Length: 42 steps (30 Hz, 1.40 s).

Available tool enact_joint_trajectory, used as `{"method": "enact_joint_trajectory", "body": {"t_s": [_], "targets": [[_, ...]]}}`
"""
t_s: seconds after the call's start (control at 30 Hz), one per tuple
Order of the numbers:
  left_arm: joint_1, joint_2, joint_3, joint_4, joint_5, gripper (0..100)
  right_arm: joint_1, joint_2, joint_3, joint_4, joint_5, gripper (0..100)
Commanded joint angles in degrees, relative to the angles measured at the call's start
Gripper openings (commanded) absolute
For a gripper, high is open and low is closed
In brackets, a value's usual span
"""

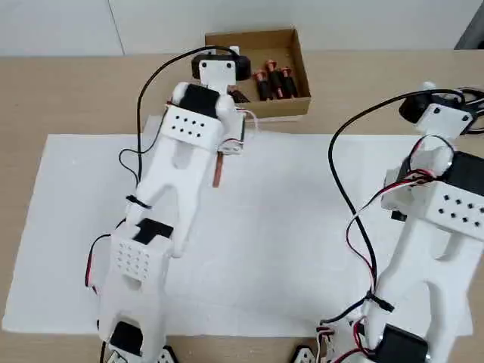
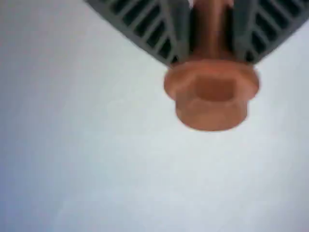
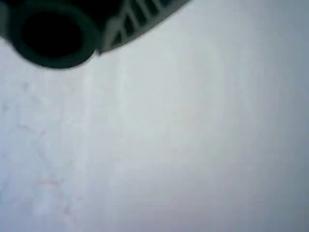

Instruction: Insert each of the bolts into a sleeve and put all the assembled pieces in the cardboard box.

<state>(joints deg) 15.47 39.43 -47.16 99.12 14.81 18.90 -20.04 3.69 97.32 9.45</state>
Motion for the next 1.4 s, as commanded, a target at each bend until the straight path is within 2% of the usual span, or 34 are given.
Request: {"method": "enact_joint_trajectory", "body": {"t_s": [0.0,0.03,0.37,0.57,1.1,1.37], "targets": [[-0.35,0.70,3.21,0.88,-12.31,1,0.31,-2.15,-0.26,-0.66,-0.62,0.3],[-0.26,1.58,3.91,0.88,-14.15,1,0.31,-2.15,-0.26,-0.66,-0.62,0.3],[-0.35,8.35,4.09,0.00,-14.15,1,0.31,-2.15,-0.26,-1.54,-0.18,0.3],[-0.35,8.70,4.09,-0.44,-14.24,8,0.31,-2.15,-0.18,-2.24,-0.18,0.3],[-0.70,8.79,6.11,-3.34,-15.12,7,0.31,-2.15,-0.18,-1.89,-0.44,0.3],[-0.44,8.62,7.87,-5.27,-15.03,1,0.31,-2.15,-0.18,-2.07,-0.53,0.3]]}}
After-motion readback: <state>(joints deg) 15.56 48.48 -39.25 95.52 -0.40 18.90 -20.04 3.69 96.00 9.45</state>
